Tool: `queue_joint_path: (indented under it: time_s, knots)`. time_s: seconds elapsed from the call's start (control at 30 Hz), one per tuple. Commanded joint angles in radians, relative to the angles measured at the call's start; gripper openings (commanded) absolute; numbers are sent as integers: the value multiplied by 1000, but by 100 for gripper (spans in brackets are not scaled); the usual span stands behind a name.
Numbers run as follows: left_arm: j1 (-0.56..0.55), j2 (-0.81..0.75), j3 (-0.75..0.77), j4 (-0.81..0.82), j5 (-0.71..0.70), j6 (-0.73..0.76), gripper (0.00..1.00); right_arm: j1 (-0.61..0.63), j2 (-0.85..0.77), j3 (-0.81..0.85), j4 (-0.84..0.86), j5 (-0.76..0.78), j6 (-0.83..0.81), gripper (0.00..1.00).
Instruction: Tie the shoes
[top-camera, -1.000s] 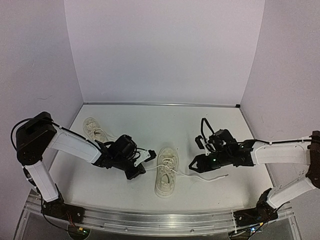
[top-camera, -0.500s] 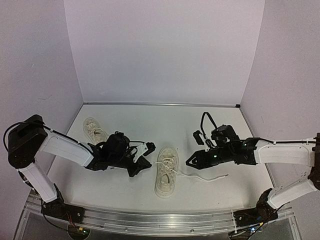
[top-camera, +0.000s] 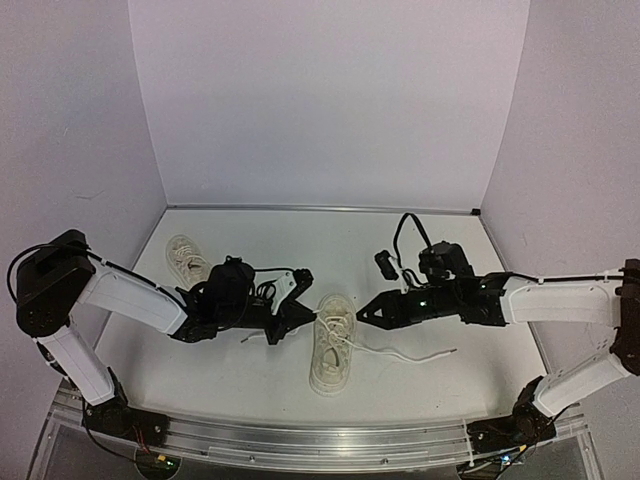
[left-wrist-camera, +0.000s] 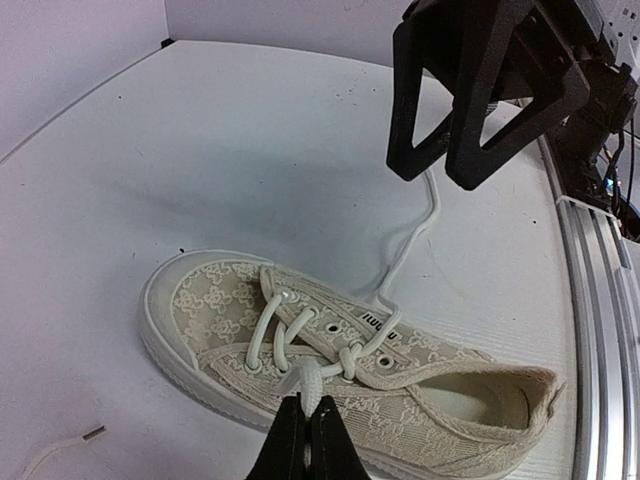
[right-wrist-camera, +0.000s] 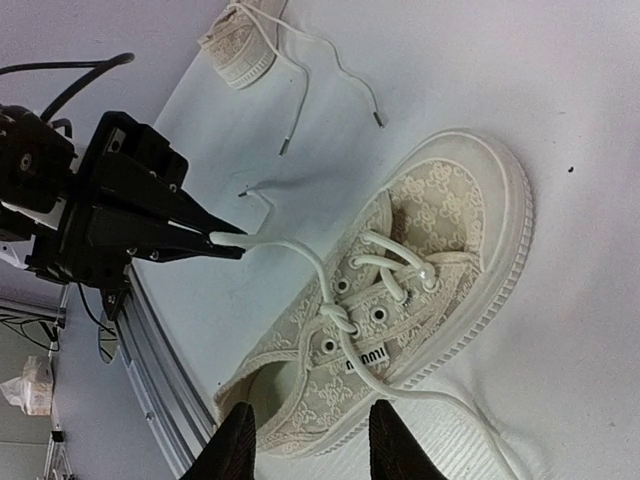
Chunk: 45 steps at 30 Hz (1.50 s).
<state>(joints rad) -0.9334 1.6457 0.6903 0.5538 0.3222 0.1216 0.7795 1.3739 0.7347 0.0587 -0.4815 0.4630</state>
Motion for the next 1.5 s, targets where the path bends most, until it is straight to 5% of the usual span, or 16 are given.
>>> queue_joint_path:
  time_s: [0.0, 0.53, 1.27, 1.47]
  knots:
    - [-7, 23, 5, 90, 23, 14, 2, 3, 32, 60, 95, -47, 23, 39]
    - [-33, 89, 65, 124, 50, 50, 3, 57, 211, 162, 155, -84, 26, 40]
    - [-53, 81, 90, 112, 31, 83, 3, 61, 251, 176, 158, -89, 28, 33]
    - [-53, 79, 95, 94, 25, 92, 3, 60, 251, 175, 158, -89, 23, 16]
